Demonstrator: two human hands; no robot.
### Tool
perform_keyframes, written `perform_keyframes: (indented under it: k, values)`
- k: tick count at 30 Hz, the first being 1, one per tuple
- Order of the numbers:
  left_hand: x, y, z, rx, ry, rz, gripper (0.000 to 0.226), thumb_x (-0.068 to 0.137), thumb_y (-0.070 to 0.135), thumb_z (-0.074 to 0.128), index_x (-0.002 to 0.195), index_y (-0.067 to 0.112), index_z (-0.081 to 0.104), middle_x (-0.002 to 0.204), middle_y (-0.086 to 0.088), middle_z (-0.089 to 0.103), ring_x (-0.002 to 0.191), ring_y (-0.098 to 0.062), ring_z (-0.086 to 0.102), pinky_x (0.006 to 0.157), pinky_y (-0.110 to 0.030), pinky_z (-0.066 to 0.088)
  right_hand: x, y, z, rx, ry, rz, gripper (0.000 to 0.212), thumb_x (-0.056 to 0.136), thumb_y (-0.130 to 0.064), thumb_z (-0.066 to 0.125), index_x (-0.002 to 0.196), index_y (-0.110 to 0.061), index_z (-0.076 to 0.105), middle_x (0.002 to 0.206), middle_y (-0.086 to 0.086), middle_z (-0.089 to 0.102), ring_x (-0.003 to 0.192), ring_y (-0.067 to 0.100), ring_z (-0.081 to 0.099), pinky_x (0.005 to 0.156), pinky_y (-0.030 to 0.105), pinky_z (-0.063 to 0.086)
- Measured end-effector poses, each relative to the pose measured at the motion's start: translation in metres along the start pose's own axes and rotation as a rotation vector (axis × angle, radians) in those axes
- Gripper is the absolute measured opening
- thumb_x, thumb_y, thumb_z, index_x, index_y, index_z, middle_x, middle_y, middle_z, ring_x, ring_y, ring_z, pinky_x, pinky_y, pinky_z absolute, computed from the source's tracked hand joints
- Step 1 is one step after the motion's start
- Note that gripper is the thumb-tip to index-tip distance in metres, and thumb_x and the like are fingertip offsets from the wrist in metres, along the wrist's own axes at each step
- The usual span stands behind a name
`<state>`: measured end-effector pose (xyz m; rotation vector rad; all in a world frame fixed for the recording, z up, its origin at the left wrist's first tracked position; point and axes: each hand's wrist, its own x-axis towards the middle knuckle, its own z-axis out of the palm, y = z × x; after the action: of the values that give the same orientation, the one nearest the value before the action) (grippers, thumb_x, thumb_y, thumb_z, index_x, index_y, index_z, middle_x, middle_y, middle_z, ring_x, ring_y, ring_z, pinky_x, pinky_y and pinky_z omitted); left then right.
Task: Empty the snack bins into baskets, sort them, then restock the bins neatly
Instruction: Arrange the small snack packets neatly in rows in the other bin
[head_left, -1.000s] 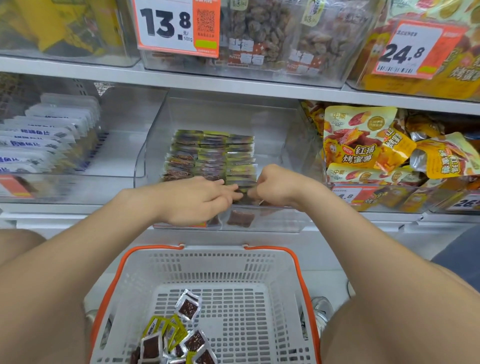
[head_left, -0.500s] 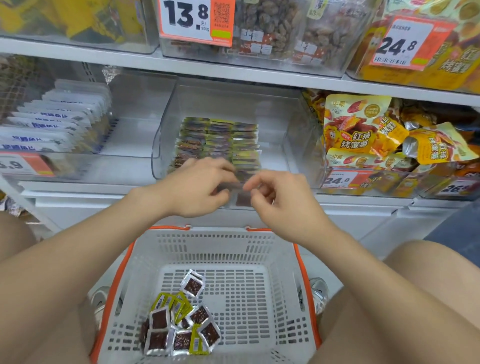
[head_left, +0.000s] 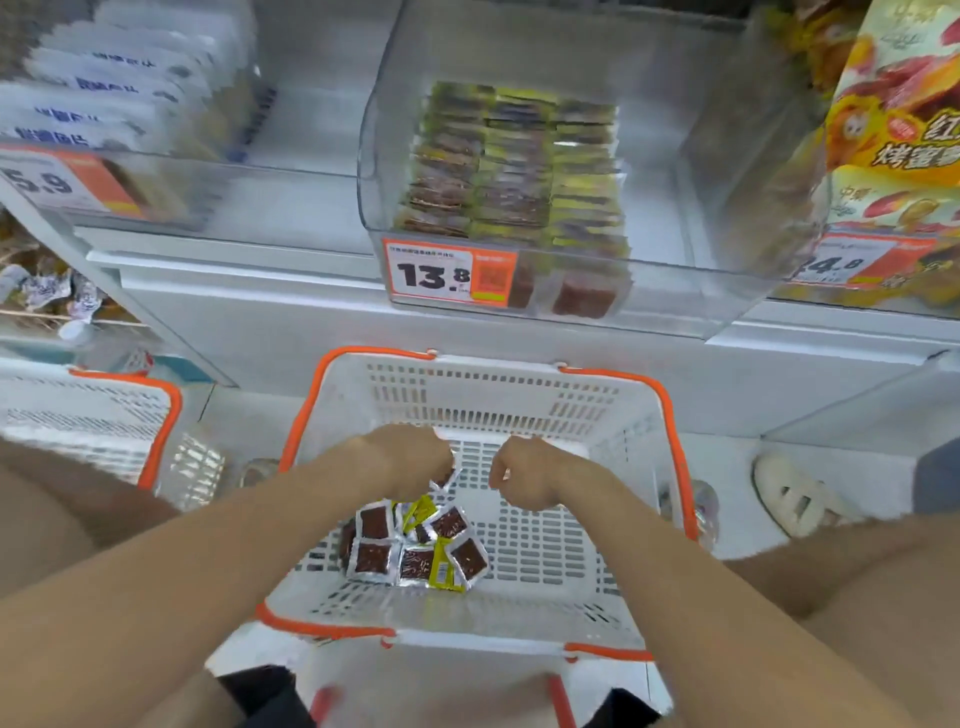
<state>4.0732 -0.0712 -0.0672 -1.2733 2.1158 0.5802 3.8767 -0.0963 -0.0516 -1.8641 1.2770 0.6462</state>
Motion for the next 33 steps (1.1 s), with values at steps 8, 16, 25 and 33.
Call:
perform_keyframes:
  k: [8,16,25,33]
  values:
    - [0.067,-0.032,0.120,-0.393,-0.164,-0.328,0.077,0.099,0.007,0.053,0.164,0.014,0.012,0.168,-0.015,0.021,0.150,-0.039,0.035,0.118,-0.049,0.037,0.081,0.014,0.105,0.094,0.019,0.125,0.044,0.099,-0.015,0.061,0.141,-0.014,0.050,0.135,0.013,0.057,0.119,0.033,0.060,0.097,0.044,0.054]
    - [0.120,-0.042,0.129,-0.614,0.248,-0.311,0.079,0.095,0.028,0.072,0.161,0.019,0.029,0.160,-0.009,0.036,0.137,-0.040,0.045,0.108,-0.053,0.045,0.126,0.013,0.121,0.166,0.201,0.149,0.034,0.099,-0.021,0.060,0.130,-0.011,0.053,0.125,0.013,0.059,0.115,0.034,0.060,0.086,0.041,0.052]
    - [0.132,-0.026,0.124,-0.426,0.337,-0.265,0.047,0.081,0.019,0.083,0.114,0.022,0.049,0.128,-0.001,0.050,0.118,-0.028,0.049,0.096,-0.042,0.040,0.123,0.035,0.145,-0.095,0.058,-0.125,0.094,0.083,-0.026,0.080,0.156,-0.042,0.024,0.138,0.009,0.036,0.126,0.032,0.045,0.107,0.050,0.043]
    - [0.100,-0.014,0.142,-0.367,0.364,-0.180,0.037,0.076,0.012,0.082,0.102,0.024,0.058,0.115,0.000,0.053,0.113,-0.027,0.048,0.089,-0.041,0.045,0.117,0.034,0.157,-0.233,0.028,-0.187,0.079,0.070,-0.028,0.091,0.134,-0.021,0.045,0.134,0.011,0.031,0.122,0.034,0.038,0.100,0.049,0.046]
